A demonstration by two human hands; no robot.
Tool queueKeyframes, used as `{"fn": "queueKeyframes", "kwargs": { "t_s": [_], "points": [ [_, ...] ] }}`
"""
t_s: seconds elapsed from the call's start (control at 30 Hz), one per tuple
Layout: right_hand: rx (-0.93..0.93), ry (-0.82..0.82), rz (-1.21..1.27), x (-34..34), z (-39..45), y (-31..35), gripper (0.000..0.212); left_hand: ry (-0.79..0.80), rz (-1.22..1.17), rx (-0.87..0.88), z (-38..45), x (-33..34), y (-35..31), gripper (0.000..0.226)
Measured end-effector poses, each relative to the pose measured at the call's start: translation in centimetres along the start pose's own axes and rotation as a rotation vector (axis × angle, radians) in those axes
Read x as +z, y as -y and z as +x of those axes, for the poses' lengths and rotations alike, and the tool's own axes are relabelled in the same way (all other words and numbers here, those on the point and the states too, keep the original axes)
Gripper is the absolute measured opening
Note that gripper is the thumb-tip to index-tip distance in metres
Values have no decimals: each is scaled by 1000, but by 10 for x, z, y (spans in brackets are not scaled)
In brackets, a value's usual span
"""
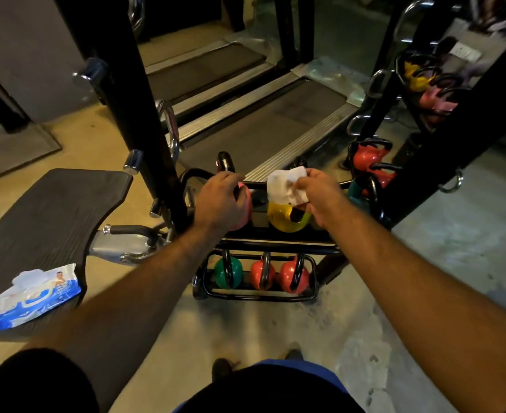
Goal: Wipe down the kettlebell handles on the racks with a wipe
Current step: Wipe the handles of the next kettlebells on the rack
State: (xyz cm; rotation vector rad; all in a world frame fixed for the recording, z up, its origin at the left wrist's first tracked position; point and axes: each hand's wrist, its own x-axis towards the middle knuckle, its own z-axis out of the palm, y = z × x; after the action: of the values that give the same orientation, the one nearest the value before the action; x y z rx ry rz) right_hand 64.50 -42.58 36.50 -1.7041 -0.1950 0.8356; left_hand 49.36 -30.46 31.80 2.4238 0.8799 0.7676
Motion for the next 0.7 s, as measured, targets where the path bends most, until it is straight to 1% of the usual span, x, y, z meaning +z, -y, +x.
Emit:
{"fn": "queueKeyframes", "kwargs": {
  "t_s": [0.13, 0.23, 0.33, 0.53, 0.63, 0.7],
  "points": [
    [-129, -50, -160, -30, 20, -2, 25, -5, 21, 96, 11, 22, -26, 29],
    [-267, -137, -346, -45, 42, -3, 22, 31, -30, 50, 20, 40, -45, 29],
    [-381, -157, -557, -52, 60, -2, 24, 56, -66, -22, 30, 57, -54, 30],
    [-681, -53, -697, -52, 74, -1, 28, 40, -102, -171, 40, 81, -54, 30],
    [-846, 108, -801, -54, 85, -14, 29, 53, -107, -223, 42, 86, -49, 31],
    [-907, 196, -918, -60, 91, -25, 35, 52, -116, -216, 43, 90, -46, 30]
  ]
}}
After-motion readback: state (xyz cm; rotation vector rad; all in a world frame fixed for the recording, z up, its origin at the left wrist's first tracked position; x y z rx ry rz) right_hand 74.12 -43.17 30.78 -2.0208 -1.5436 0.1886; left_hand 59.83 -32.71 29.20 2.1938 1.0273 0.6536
